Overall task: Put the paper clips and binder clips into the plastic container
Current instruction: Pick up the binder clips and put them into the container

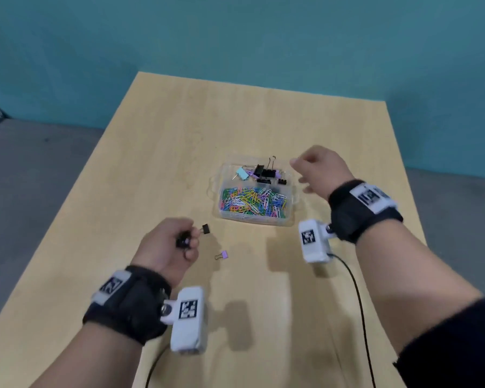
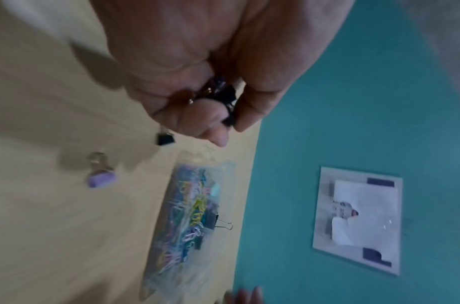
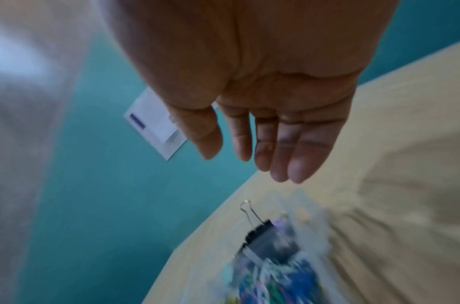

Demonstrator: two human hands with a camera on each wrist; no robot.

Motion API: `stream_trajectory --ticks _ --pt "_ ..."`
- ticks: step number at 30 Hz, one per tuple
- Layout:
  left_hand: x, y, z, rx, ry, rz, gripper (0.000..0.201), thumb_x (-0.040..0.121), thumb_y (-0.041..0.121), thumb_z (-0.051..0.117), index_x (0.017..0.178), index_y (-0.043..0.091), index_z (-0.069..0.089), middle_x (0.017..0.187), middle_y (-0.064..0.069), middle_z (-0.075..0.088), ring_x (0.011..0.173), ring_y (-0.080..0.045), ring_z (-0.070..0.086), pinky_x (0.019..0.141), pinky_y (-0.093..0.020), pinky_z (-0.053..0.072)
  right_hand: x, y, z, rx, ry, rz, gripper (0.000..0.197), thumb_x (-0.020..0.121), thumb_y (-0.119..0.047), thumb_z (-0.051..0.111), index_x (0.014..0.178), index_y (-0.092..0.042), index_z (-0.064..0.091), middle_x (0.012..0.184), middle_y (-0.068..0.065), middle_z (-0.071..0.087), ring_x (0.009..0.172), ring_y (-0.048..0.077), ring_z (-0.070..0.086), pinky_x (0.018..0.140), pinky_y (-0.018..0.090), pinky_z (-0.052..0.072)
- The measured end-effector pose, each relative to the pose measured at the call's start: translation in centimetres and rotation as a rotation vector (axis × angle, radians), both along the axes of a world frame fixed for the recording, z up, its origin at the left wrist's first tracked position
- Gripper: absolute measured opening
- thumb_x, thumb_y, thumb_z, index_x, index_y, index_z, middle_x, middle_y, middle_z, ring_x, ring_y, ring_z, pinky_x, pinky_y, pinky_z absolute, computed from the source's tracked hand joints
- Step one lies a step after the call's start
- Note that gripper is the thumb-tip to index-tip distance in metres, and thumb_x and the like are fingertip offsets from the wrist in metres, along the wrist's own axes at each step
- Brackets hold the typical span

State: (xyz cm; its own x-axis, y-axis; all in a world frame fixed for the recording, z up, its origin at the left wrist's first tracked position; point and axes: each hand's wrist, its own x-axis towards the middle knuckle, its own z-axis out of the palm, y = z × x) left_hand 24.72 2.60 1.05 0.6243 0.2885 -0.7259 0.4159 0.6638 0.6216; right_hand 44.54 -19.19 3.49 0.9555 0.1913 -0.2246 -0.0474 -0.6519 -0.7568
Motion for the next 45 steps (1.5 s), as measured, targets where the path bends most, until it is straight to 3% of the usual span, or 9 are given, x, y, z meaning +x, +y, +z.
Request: stream_trajectory --ticks 4,8,11,15,19,23,26,34,45 --pt "7.1 -0.7 0.4 0.556 -0.042 -0.26 0.013 0.086 0.002 0.049 0.079 0.012 0.052 0.067 -0.011 0.057 0.044 -0.013 0.043 0.038 -0.02 0.031 -6.7 -5.8 -2.5 -0.13 0.229 0.023 0.027 0.084 -0.028 0.063 0.069 -0.009 0.051 0.053 0.011 0.056 0.041 0.023 0.049 0.046 0.035 0.045" --pt "13.7 -2.4 1.5 1.256 -0.013 -0.757 0.014 0.084 0.006 0.05 0.087 0.018 0.057 0.085 -0.001 0.061 0.066 -0.02 0.055 0.051 -0.027 0.039 -12.2 -7.7 -5.3 -0.52 0.319 0.333 0.026 0.078 -0.032 0.066 0.07 -0.018 0.047 0.071 -0.001 0.054 0.063 0.016 0.049 0.049 0.028 0.03" --pt "17.0 -4.1 2.4 1.458 -0.007 -0.978 0.023 0.086 0.001 0.044 0.097 0.016 0.057 0.095 -0.004 0.058 0.075 -0.022 0.051 0.056 -0.027 0.035 -13.9 -7.8 -6.3 -0.601 0.216 0.382 0.027 0.078 -0.035 0.065 0.071 -0.023 0.042 0.082 -0.001 0.052 0.073 0.019 0.052 0.052 0.029 0.03" --pt "18.7 -4.8 1.7 1.392 -0.024 -1.066 0.033 0.088 0.009 0.051 0.118 0.021 0.056 0.114 -0.004 0.06 0.088 -0.025 0.061 0.071 -0.03 0.049 -13.8 -8.2 -6.3 -0.506 0.232 0.311 0.025 0.075 -0.034 0.066 0.07 -0.022 0.045 0.076 -0.003 0.052 0.066 0.015 0.052 0.05 0.028 0.031" --pt "17.0 -1.9 1.0 1.504 -0.045 -0.896 0.037 0.088 0.023 0.055 0.125 0.024 0.055 0.128 -0.009 0.05 0.101 -0.027 0.057 0.076 -0.03 0.041 -13.9 -8.3 -6.3 -0.474 0.226 0.283 0.025 0.076 -0.036 0.066 0.072 -0.021 0.046 0.075 -0.003 0.054 0.065 0.014 0.053 0.054 0.03 0.038" --pt "12.4 3.8 -0.9 1.498 0.115 -0.766 0.031 0.085 0.023 0.057 0.116 0.019 0.059 0.118 -0.012 0.057 0.097 -0.03 0.057 0.077 -0.031 0.04 -14.1 -7.7 -6.2 -0.51 0.168 0.318 0.025 0.08 -0.036 0.06 0.072 -0.021 0.042 0.078 0.0 0.054 0.071 0.022 0.054 0.06 0.034 0.041" --pt "8.2 5.4 -2.7 1.451 0.24 -0.888 0.029 0.081 0.026 0.058 0.11 0.02 0.06 0.106 -0.005 0.06 0.086 -0.024 0.057 0.072 -0.03 0.043 -14.4 -4.8 -5.9 -0.484 0.06 0.428 0.018 0.084 -0.036 0.057 0.083 -0.02 0.046 0.09 0.003 0.055 0.083 0.028 0.053 0.066 0.035 0.04" --pt "3.7 2.5 -5.5 1.475 0.074 -1.008 0.03 0.077 0.037 0.069 0.1 0.022 0.056 0.091 -0.001 0.049 0.074 -0.022 0.055 0.062 -0.03 0.04 -14.9 5.9 -6.0 -0.379 -0.059 0.677 0.024 0.088 -0.031 0.054 0.107 -0.019 0.045 0.106 0.009 0.055 0.095 0.033 0.054 0.078 0.041 0.047" --pt "3.0 2.0 -5.0 1.32 0.111 -0.722 0.015 0.075 0.028 0.064 0.077 0.016 0.054 0.075 0.0 0.061 0.067 -0.022 0.058 0.058 -0.031 0.045 -13.7 7.7 -6.0 -0.481 0.013 0.718 0.022 0.082 -0.009 0.051 0.075 -0.02 0.033 0.084 0.005 0.046 0.076 0.03 0.051 0.063 0.035 0.042"
